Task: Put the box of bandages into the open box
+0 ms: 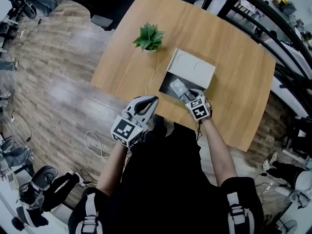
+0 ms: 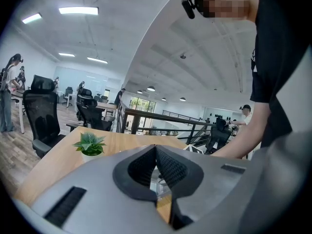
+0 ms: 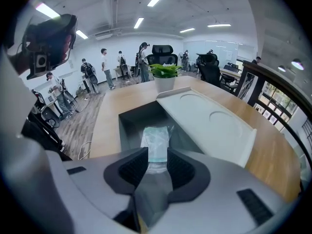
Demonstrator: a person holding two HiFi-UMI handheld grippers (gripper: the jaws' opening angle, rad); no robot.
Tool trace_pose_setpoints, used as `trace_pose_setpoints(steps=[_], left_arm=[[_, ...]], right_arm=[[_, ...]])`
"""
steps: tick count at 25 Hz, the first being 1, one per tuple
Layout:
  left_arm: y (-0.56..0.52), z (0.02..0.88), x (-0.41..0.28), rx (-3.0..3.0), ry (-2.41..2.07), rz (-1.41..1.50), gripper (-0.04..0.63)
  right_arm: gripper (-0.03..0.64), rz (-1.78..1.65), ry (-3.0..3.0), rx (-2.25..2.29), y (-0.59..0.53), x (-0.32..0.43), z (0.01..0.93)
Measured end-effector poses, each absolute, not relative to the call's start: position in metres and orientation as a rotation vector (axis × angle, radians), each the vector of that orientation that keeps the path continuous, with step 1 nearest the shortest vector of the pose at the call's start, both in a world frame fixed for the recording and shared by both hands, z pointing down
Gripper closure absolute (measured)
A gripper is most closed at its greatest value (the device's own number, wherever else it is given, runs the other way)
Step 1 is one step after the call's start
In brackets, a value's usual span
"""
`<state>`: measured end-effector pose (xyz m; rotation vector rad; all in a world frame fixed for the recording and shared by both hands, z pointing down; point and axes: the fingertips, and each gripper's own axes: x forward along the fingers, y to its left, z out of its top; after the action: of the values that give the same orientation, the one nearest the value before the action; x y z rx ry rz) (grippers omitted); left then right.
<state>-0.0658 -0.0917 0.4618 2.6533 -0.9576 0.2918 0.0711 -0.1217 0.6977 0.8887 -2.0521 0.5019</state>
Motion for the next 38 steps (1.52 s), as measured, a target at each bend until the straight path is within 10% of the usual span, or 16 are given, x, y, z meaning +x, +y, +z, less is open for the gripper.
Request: trace_pose_setpoints(steps=[9, 38], left_arm=[[-0.082, 0.459, -0.068, 2.692, -0.905, 0.284, 0.572], [-0.039, 0.464, -0.055, 2.806, -0.685, 0.309, 0.572]], right_arm=[[0.591, 0.470, -2.056, 1.068, -0.102, 0.086, 0.674], [0.594, 0.382, -2.183, 1.335, -0.030, 0.074, 0.539]])
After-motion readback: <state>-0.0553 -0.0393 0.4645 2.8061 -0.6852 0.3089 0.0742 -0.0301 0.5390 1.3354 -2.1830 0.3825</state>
